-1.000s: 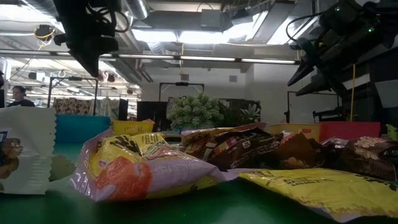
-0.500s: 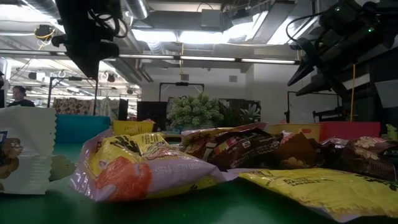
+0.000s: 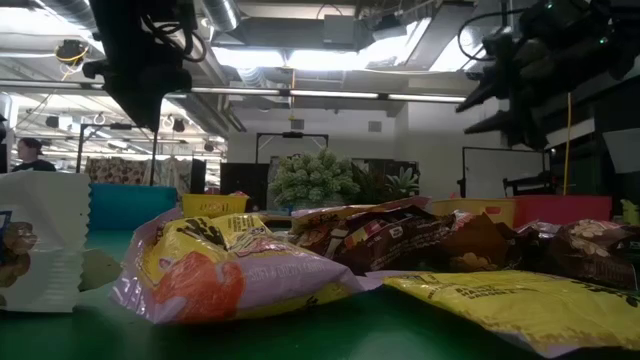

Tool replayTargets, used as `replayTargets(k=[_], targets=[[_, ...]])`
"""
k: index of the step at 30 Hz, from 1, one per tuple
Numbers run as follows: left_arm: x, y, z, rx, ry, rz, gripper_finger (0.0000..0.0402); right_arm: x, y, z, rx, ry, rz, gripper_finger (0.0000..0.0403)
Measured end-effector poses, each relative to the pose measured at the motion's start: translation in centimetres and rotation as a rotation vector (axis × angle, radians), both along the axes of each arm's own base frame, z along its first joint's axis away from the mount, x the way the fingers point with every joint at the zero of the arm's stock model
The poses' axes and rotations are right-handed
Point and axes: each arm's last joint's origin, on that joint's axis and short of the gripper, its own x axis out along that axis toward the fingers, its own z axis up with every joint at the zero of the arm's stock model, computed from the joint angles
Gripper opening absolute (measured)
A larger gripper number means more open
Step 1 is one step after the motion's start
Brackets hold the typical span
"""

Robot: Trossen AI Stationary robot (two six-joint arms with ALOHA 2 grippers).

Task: Sort candy
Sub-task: Put the red candy into the yellow bin

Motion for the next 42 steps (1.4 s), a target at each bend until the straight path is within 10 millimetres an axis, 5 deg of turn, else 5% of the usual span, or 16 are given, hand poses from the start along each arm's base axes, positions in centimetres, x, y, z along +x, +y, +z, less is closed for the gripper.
replayTargets(k=[9,19,31,42], targets=[[0.1,0.0,0.0,0.003,-0.012,0.001,0.0132,1.4,3.3,-0.1,0.041,0.004,0.198,0.0172],[0.4,0.1,0.1,0.012,-0.04,0.001,0.0132,1.6,6.3,-1.5,-0.023,0.191,0.211,0.0172],[0.4,0.1,0.1,0.012,-0.041,0.001,0.0132,2.8,6.5,-4.6,0.146,0.428,0.052,0.0172],[0.4,0.1,0.1,0.013,-0.043,0.001,0.0132,5.6,6.6,-8.1,0.218,0.568,0.092,0.0172]])
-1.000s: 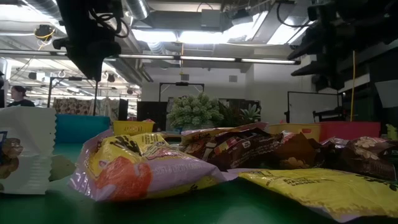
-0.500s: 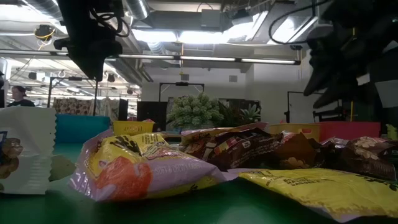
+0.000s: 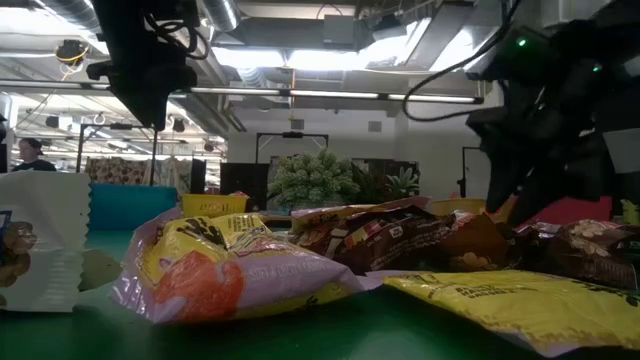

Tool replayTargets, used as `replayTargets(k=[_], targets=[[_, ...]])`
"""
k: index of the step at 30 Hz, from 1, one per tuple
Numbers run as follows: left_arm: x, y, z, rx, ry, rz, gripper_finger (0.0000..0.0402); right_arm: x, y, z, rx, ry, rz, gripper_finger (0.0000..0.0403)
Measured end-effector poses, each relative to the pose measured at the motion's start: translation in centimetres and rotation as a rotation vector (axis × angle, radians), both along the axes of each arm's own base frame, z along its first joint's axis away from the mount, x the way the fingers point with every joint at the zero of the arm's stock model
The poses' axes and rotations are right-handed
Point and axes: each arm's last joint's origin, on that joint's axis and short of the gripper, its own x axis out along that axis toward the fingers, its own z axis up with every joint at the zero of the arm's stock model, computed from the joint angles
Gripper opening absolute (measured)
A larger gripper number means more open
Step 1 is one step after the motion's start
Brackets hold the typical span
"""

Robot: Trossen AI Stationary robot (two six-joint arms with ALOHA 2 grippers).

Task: Sort candy
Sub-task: Put the red candy into the yellow bin

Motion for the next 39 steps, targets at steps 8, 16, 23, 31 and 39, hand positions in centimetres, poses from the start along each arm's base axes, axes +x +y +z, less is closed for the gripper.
replayTargets(k=[8,16,23,31,39], targets=[[0.1,-0.1,0.0,0.002,-0.008,-0.008,0.0132,1.5,0.0,-1.9,0.045,0.024,-0.004,0.0172],[0.3,-0.5,0.0,0.005,-0.015,-0.033,0.0132,2.0,0.0,-2.0,0.048,-0.015,-0.003,0.0172],[0.6,-0.9,0.1,0.007,-0.026,-0.055,0.0132,2.4,0.0,-1.7,0.045,-0.065,-0.002,0.0164],[1.5,-1.0,0.4,0.032,-0.119,-0.077,0.0132,2.4,-0.1,-1.7,0.034,-0.063,-0.005,0.0072],[2.5,-1.7,0.7,0.05,-0.207,-0.121,0.0132,2.4,-0.1,-1.7,0.029,-0.064,0.002,0.0017]])
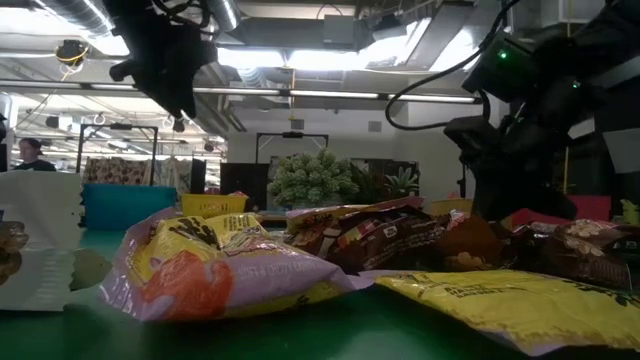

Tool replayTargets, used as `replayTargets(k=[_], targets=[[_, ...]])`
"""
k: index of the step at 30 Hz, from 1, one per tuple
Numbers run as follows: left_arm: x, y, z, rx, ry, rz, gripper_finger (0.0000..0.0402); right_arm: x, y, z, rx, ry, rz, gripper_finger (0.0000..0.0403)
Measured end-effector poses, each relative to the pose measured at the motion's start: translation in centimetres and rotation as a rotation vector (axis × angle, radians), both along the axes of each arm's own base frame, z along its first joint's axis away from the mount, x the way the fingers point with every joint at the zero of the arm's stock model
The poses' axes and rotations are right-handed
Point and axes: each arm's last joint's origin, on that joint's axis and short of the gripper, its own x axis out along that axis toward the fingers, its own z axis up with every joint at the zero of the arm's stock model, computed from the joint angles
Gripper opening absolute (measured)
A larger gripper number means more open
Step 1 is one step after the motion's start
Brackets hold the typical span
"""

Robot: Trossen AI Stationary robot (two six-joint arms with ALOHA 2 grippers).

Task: Sort candy
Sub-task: Put the red candy into the yellow bin

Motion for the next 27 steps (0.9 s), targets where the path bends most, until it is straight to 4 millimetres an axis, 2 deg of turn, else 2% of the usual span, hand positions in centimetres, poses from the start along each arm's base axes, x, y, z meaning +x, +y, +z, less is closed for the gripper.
replayTargets(k=[6,16,22,27], targets=[[0.8,-1.0,0.3,0.01,-0.07,-0.055,0.0132,0.1,0.0,0.1,-0.011,-0.01,0.015,0.0004],[2.0,-2.8,1.0,0.04,-0.162,-0.184,0.0132,1.0,0.1,0.8,0.006,-0.134,0.08,0.0001],[4.3,-4.1,1.5,0.064,-0.248,-0.372,0.0132,1.3,0.2,1.2,0.01,-0.194,0.113,0.0001],[7.1,-5.0,0.7,0.045,-0.28,-0.556,0.0132,1.6,0.2,1.5,0.002,-0.235,0.129,0.0001]])
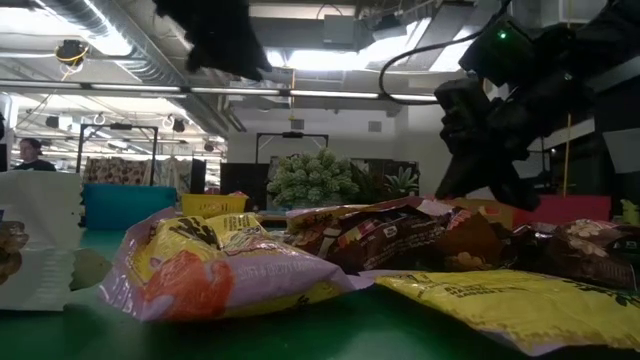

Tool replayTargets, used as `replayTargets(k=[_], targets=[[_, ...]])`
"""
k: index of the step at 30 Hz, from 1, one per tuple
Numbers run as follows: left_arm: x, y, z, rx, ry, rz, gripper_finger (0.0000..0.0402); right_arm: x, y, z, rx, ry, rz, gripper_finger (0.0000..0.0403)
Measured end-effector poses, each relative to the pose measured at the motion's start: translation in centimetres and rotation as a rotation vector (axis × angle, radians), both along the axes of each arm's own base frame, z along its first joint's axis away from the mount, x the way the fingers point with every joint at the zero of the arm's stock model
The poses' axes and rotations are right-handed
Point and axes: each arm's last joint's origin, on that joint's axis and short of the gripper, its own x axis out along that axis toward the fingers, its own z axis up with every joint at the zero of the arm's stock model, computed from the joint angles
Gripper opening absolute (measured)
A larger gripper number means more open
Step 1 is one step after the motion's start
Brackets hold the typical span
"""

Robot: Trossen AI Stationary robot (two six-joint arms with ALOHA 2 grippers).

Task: Sort candy
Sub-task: Put the red candy into the yellow bin

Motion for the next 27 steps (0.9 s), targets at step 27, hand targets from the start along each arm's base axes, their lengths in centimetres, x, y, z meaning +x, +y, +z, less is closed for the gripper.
replayTargets(k=[27], targets=[[11.4,0.4,-12.8,0.041,-0.035,-0.244,0.0176,0.3,0.1,0.4,-0.085,-0.074,0.137,0.0]])
